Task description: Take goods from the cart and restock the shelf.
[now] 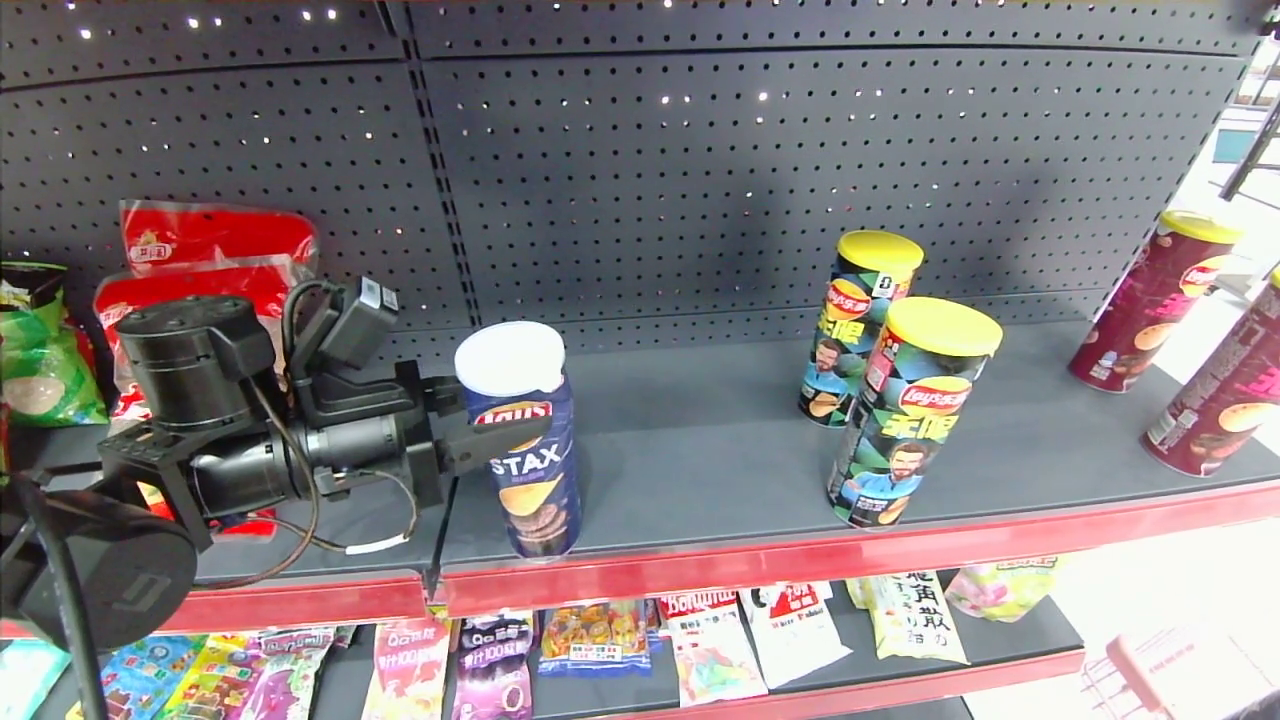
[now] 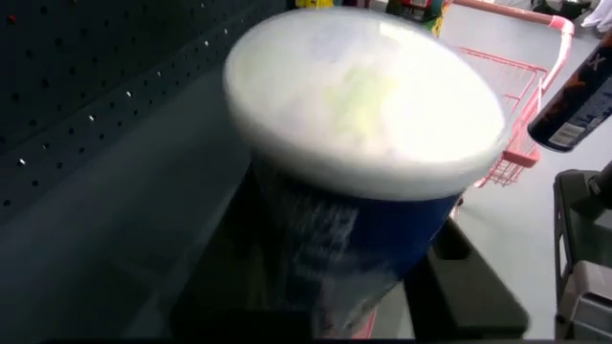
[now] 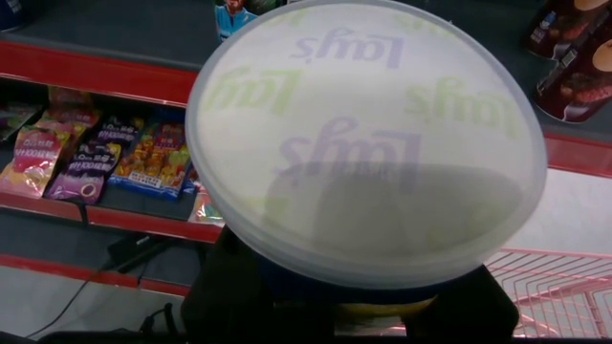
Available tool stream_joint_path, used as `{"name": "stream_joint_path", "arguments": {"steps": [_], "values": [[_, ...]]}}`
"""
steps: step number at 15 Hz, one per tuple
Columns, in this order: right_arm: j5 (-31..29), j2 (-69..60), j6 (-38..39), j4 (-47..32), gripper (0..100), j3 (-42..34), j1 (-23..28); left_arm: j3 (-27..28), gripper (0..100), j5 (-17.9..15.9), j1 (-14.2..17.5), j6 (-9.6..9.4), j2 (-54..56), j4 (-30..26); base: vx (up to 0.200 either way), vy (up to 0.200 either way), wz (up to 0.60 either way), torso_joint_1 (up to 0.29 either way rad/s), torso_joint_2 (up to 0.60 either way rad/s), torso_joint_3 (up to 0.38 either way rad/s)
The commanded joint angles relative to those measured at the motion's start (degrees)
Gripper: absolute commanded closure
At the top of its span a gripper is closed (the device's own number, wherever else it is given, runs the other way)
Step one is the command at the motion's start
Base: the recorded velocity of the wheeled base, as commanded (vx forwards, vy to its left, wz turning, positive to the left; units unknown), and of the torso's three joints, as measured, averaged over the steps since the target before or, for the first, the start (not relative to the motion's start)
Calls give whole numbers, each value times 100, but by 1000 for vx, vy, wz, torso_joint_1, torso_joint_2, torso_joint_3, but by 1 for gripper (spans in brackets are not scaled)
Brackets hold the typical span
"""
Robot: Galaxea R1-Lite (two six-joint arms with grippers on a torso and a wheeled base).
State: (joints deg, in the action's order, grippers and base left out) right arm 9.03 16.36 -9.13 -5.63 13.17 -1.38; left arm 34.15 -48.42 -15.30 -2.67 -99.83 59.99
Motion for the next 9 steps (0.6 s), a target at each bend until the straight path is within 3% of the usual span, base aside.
{"name": "stream_joint_path", "arguments": {"steps": [1, 5, 9], "values": [[2, 8, -1, 1, 100, 2, -3, -31, 0, -1, -8, 12, 7, 22, 0, 0, 0, 0, 0, 0], [2, 8, -1, 1, 100, -7, -3, -66, 0, 8, 1, -5, 42, 30, 0, 0, 0, 0, 0, 0], [2, 8, -10, 1, 100, 11, -3, 4, 0, -45, 1, 118, 341, 215, 0, 0, 0, 0, 0, 0]]}}
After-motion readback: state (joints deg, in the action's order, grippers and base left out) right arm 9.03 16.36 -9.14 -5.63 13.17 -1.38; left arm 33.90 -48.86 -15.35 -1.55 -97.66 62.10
